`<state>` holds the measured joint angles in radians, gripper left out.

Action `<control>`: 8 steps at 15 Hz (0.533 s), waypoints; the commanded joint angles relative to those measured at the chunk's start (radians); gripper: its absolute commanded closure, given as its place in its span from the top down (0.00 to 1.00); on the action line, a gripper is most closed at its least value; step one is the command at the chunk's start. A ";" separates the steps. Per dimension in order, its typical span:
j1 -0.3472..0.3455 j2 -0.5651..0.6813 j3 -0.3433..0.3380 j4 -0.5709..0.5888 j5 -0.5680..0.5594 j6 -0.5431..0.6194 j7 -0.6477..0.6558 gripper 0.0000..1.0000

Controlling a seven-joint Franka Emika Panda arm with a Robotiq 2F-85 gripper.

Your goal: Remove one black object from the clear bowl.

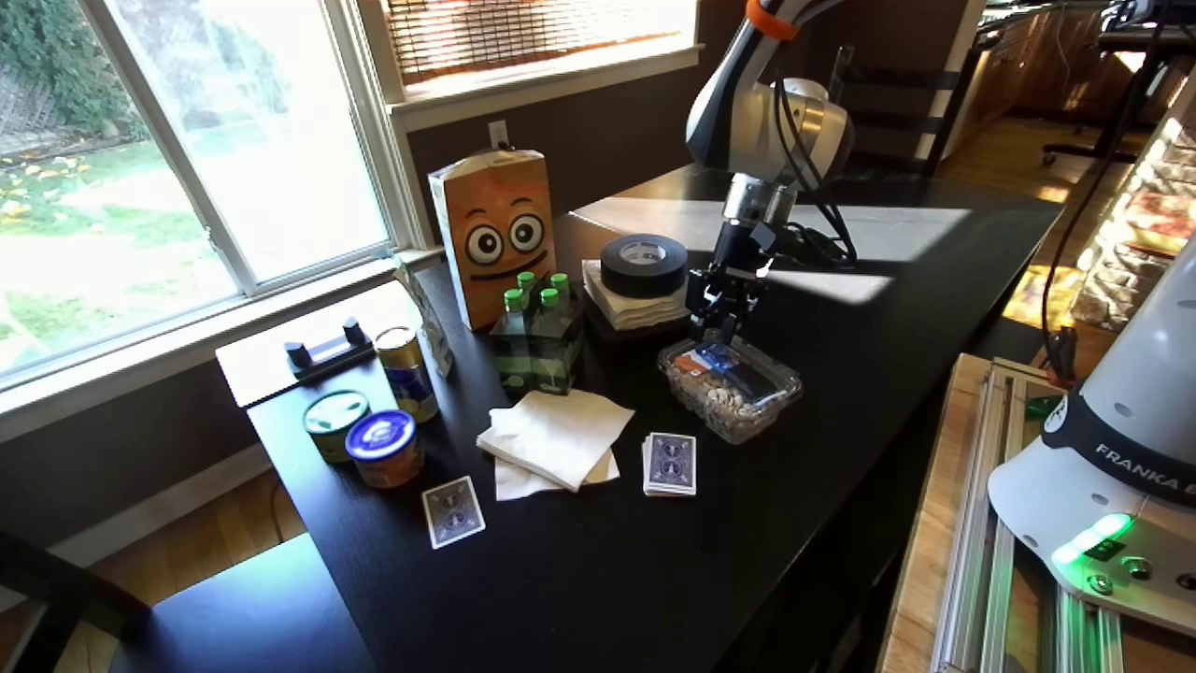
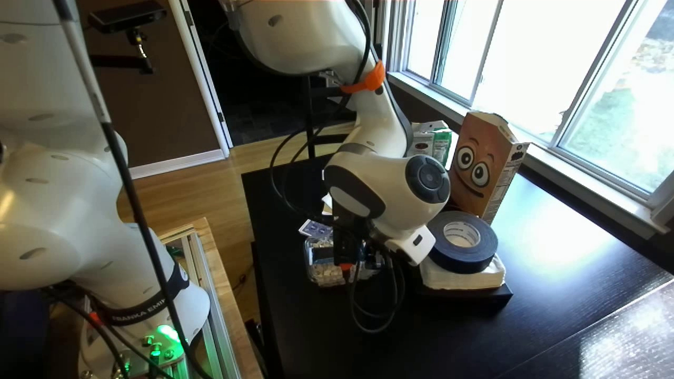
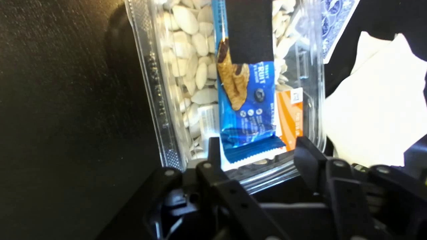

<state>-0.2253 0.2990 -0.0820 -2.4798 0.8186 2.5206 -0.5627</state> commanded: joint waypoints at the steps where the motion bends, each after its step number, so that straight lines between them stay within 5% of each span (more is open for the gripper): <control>1: -0.025 0.031 0.021 0.026 0.026 -0.001 -0.036 0.60; 8: -0.054 0.026 0.009 0.036 0.016 -0.015 -0.027 0.59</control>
<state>-0.2541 0.3128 -0.0778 -2.4641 0.8186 2.5202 -0.5635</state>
